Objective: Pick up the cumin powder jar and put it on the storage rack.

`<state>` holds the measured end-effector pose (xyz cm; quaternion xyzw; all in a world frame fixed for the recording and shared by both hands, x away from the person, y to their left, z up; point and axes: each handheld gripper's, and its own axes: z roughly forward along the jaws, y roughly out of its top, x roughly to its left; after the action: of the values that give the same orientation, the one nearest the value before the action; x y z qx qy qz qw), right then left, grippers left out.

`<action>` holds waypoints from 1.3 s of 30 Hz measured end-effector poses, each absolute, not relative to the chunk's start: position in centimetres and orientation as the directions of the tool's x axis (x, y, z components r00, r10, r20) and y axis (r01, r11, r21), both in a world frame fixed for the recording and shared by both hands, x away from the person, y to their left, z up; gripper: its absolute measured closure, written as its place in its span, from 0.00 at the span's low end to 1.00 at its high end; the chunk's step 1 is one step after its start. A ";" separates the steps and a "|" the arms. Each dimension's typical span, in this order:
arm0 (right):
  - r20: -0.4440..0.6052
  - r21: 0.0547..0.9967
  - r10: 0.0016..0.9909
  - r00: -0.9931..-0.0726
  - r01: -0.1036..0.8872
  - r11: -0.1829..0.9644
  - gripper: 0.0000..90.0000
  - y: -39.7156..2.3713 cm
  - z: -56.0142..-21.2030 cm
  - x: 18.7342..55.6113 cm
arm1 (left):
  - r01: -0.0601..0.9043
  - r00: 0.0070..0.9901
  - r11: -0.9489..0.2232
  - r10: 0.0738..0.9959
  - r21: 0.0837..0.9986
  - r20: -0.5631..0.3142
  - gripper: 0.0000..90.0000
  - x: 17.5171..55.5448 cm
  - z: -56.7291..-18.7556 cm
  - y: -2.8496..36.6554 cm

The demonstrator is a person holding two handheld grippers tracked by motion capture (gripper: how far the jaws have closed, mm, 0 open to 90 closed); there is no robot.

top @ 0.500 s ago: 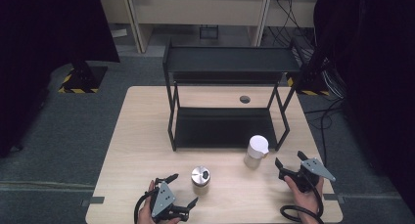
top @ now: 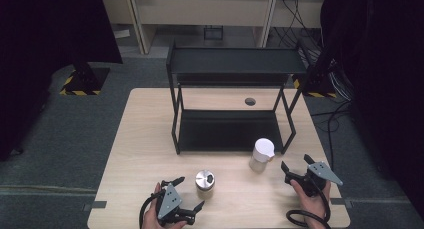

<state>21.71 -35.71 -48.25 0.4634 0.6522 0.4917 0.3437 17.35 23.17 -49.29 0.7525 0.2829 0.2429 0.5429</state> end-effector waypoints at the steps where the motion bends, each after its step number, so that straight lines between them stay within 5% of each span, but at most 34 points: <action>1: 0.007 0.960 0.942 -0.335 0.266 0.087 0.06 -35.7 -48.3 21.7 | 0.165 0.722 -0.246 0.689 0.955 0.053 0.01 17.4 -49.3 23.2; 29: 0.004 0.958 0.941 -0.338 0.272 0.093 0.07 -35.7 -48.1 21.8 | 0.185 0.731 -0.247 0.682 0.951 0.035 0.01 19.5 -49.0 20.7; 39: 0.003 0.958 0.940 -0.342 0.270 0.096 0.07 -35.7 -48.1 21.8 | 0.195 0.730 -0.264 0.683 0.945 0.040 0.13 20.6 -48.7 19.4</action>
<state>21.82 -35.69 -48.15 0.4608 0.6566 0.4896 0.3418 20.62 19.38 -48.68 0.7615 0.2883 0.2281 0.5339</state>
